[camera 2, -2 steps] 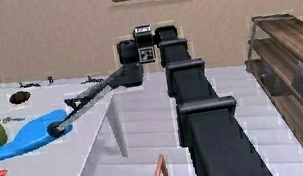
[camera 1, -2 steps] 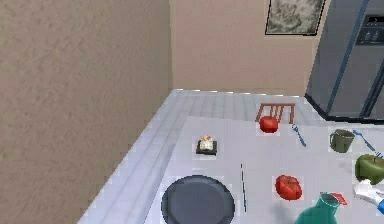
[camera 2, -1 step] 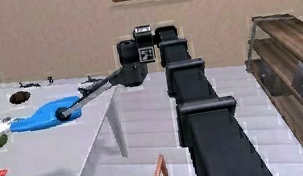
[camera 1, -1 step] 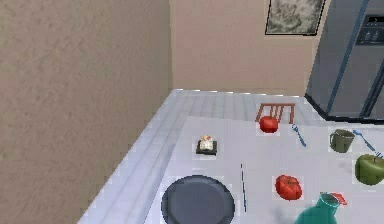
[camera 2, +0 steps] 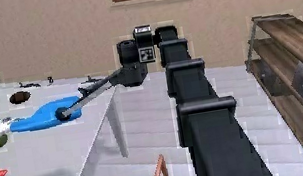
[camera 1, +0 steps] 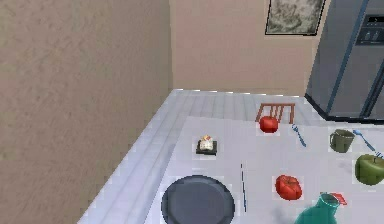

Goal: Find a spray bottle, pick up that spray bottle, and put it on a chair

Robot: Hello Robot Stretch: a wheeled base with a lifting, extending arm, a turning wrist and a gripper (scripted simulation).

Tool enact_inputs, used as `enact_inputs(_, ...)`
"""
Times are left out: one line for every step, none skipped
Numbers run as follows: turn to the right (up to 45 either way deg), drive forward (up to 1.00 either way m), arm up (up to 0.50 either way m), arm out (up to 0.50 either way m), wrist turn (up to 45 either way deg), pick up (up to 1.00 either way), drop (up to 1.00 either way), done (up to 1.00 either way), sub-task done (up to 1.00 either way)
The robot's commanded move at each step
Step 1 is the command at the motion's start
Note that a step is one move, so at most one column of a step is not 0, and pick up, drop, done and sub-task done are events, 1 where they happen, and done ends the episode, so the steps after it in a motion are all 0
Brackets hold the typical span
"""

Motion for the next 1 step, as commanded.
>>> enact_inputs(0.0,0.00,-0.50,0.00,0.0,0.00,0.00,0.00,0.00)
